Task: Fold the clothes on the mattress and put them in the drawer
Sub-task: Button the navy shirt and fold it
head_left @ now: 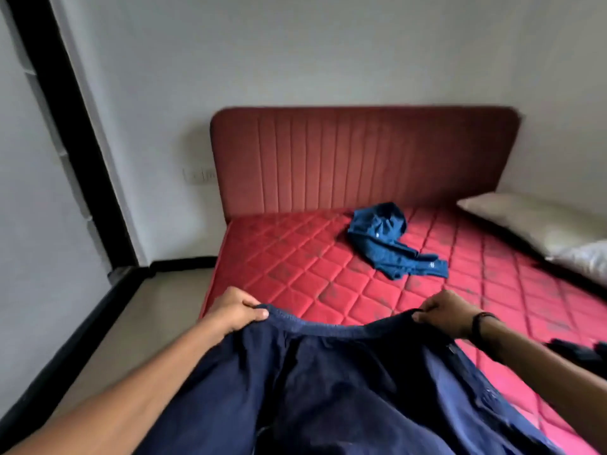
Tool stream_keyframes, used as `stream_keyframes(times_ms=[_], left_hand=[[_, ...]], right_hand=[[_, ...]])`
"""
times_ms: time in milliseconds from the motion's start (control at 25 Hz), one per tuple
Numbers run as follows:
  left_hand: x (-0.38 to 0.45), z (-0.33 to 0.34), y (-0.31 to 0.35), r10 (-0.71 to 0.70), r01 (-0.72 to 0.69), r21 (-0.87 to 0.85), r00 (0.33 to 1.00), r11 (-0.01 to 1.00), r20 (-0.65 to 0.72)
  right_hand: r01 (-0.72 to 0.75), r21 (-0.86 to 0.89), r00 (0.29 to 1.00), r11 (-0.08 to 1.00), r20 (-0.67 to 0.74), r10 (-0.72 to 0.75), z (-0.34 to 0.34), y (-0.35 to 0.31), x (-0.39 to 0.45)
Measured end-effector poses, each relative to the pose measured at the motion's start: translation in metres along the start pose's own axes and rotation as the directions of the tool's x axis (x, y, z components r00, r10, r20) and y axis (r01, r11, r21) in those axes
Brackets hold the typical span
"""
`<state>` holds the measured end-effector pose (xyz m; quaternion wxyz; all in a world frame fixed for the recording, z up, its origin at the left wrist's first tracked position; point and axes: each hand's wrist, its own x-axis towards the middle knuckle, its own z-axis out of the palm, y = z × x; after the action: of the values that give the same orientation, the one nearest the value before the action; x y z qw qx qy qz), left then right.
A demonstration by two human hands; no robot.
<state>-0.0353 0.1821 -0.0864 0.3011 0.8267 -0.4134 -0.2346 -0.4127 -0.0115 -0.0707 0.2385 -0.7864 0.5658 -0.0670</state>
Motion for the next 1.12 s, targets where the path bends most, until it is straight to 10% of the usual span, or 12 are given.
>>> stream_keyframes(times_ms=[240,400,760,1000,1120], left_hand=[[0.022,0.046,0.005,0.064,-0.069,-0.002,0.940,0.998,-0.335],[-0.093,0.071,-0.001,0.191,-0.203,0.011,0.897,0.979,-0.400],[-0.268,0.174,-0.044,0.142,-0.167,-0.446,0.986,0.879,-0.088],[-0.267,0.181,-0.059,0.128,-0.123,-0.351,0.992,0.928,-0.008],[-0.262,0.185,-0.057,0.164,-0.211,-0.236,0.965,0.949,-0.205]], right_hand=[[-0.033,0.105,0.956,0.994,-0.286,0.062,0.044,-0.027,0.014],[0.006,0.493,0.988,0.870,-0.137,0.071,0.082,-0.035,-0.105],[-0.079,0.921,0.997,0.382,0.064,0.050,0.221,-0.031,-0.259],[-0.132,0.870,0.991,0.475,0.114,0.068,0.239,-0.014,-0.260],[-0.097,0.833,0.994,0.546,0.058,0.088,0.240,-0.012,-0.256]])
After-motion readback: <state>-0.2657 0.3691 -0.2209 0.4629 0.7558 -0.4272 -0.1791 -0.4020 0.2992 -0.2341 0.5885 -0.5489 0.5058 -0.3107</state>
